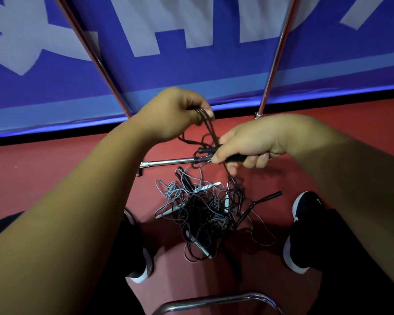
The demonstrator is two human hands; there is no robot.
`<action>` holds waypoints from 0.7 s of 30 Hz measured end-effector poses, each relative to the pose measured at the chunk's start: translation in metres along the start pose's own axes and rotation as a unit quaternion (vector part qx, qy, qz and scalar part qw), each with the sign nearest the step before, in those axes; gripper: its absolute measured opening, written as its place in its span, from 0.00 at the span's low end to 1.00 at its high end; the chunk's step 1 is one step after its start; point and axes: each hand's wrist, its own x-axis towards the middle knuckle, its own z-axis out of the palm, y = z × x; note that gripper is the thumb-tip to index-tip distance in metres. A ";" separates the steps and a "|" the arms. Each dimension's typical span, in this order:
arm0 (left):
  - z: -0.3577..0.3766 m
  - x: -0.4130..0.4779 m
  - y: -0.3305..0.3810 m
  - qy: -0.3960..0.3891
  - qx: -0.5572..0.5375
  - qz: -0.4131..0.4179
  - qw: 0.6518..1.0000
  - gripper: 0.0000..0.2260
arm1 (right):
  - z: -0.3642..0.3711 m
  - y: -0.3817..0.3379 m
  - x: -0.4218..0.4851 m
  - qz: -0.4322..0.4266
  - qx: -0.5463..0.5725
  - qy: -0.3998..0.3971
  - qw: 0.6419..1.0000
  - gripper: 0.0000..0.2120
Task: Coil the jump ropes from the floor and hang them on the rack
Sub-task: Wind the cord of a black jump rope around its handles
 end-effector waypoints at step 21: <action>0.030 0.001 0.003 0.104 -0.235 -0.233 0.938 0.08 | -0.016 -0.015 0.013 -0.130 0.377 0.201 0.895 0.24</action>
